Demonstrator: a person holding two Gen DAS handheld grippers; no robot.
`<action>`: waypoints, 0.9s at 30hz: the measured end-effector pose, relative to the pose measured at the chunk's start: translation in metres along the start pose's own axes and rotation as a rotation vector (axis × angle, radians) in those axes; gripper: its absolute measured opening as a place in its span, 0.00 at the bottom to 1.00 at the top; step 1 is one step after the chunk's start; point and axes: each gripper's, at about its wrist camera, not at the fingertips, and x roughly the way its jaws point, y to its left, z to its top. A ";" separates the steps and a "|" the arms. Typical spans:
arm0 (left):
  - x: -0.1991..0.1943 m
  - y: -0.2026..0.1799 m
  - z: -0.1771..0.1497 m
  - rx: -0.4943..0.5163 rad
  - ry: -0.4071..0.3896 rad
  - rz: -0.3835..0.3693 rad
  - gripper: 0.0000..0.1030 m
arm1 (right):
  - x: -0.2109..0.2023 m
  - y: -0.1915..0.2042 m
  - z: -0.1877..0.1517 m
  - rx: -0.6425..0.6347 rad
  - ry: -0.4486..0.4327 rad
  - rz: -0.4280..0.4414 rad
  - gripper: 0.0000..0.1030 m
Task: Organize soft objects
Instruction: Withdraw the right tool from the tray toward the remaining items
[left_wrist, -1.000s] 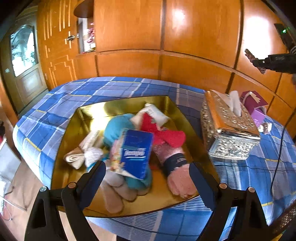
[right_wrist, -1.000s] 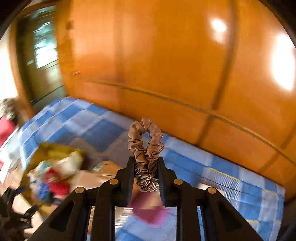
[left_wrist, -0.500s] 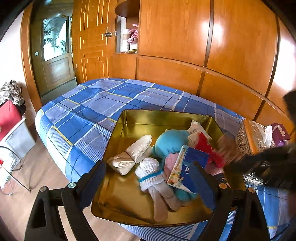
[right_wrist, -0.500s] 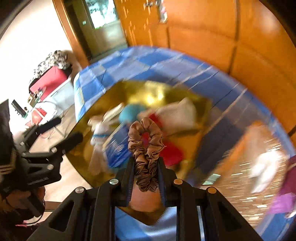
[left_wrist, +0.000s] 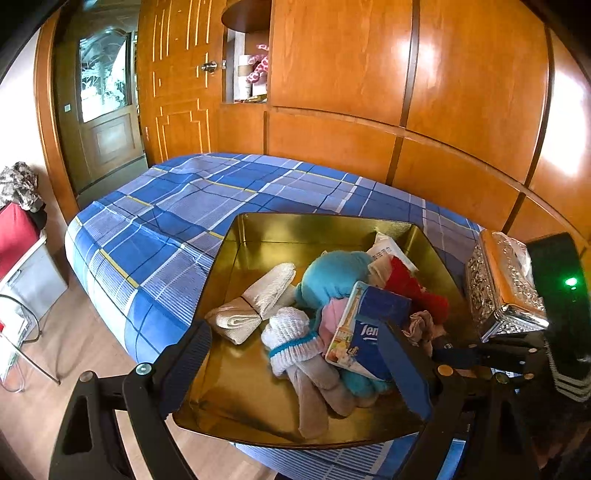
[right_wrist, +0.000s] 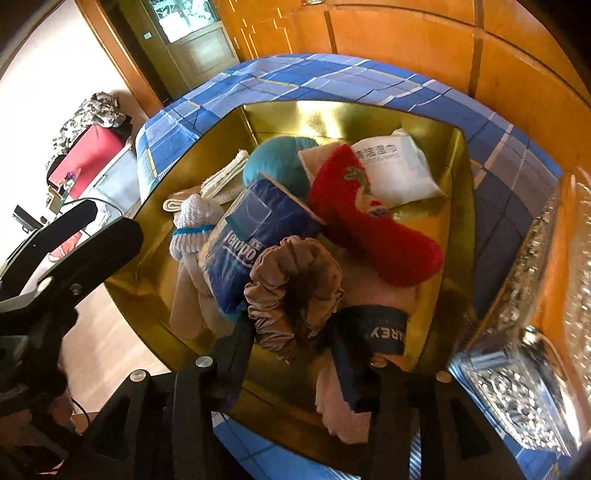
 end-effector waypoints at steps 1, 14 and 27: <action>-0.001 -0.001 0.000 0.003 -0.004 0.000 0.89 | -0.005 0.000 -0.002 -0.001 -0.014 -0.006 0.44; -0.011 -0.024 -0.004 0.065 -0.017 -0.046 0.89 | -0.068 -0.018 -0.027 0.018 -0.155 -0.085 0.46; -0.020 -0.055 -0.013 0.144 -0.009 -0.086 0.89 | -0.133 -0.074 -0.069 0.066 -0.236 -0.165 0.46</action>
